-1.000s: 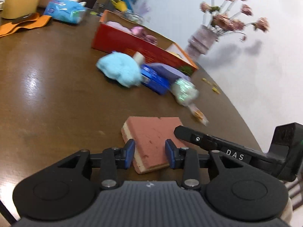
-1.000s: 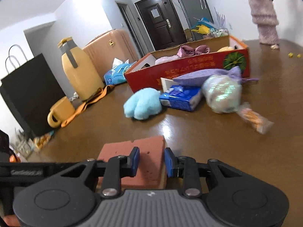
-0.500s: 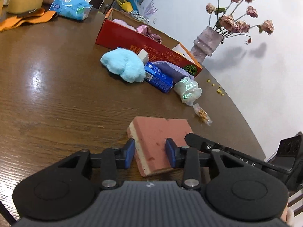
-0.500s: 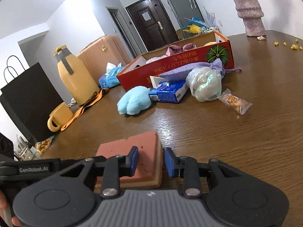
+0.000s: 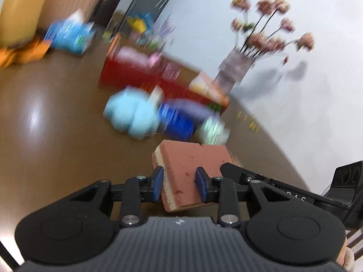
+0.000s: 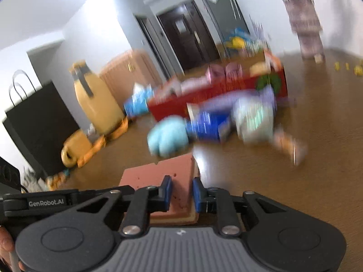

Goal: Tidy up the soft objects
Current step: 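Carry the sponge block with both tools into the box and open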

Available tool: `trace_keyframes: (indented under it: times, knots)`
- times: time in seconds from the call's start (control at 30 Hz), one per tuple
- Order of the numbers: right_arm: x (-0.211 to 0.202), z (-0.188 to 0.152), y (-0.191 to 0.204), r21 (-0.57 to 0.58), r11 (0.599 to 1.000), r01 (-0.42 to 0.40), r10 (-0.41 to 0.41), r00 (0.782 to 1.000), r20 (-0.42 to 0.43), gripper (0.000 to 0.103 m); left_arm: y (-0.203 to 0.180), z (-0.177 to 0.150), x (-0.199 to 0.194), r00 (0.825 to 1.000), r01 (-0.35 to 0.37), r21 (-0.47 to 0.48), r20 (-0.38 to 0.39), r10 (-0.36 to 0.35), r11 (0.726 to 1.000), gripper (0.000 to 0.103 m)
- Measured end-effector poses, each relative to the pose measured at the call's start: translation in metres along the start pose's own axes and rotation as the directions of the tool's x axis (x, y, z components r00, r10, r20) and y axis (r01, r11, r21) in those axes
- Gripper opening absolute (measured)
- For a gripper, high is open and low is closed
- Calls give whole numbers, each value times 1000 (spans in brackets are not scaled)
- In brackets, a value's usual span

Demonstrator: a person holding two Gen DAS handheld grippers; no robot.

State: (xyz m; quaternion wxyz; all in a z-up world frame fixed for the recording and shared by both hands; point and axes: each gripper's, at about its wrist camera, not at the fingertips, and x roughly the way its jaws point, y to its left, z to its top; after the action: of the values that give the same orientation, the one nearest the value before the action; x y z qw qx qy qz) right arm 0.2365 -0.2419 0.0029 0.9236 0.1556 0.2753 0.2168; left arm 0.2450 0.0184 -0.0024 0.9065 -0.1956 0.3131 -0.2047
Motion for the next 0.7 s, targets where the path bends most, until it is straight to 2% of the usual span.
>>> trace_keyframes:
  times: [0.1, 0.2, 0.27, 0.33, 0.4, 0.53, 0.6, 0.7]
  knots:
    - [23, 56, 3, -53, 999, 12, -8, 997, 78, 19, -1, 60, 22, 999, 17, 28, 42, -18, 999, 30]
    - [66, 111, 4, -84, 996, 44, -34, 993, 111, 19, 6, 125, 61, 999, 6, 38, 50, -8, 999, 30]
    - [104, 140, -2, -70, 996, 51, -45, 995, 88, 19, 12, 159, 89, 998, -32, 56, 53, 29, 998, 30]
    - [148, 164, -13, -39, 997, 60, -58, 997, 42, 19, 25, 187, 123, 997, -70, 64, 25, 69, 995, 30]
    - [187, 174, -25, -4, 998, 66, -66, 998, -17, 19, 42, 198, 153, 993, -111, 40, -24, 112, 993, 30]
    - [243, 167, -37, 21, 995, 94, -90, 989, -120, 19, 65, 199, 193, 976, -199, 76, -77, 205, 977, 30]
    - [261, 162, -38, 25, 994, 104, -98, 979, -180, 19, 71, 195, 201, 963, -242, 110, -91, 252, 964, 29]
    - [273, 153, -33, -9, 994, 106, -106, 967, -233, 22, 71, 188, 197, 961, -261, 167, -53, 273, 951, 34]
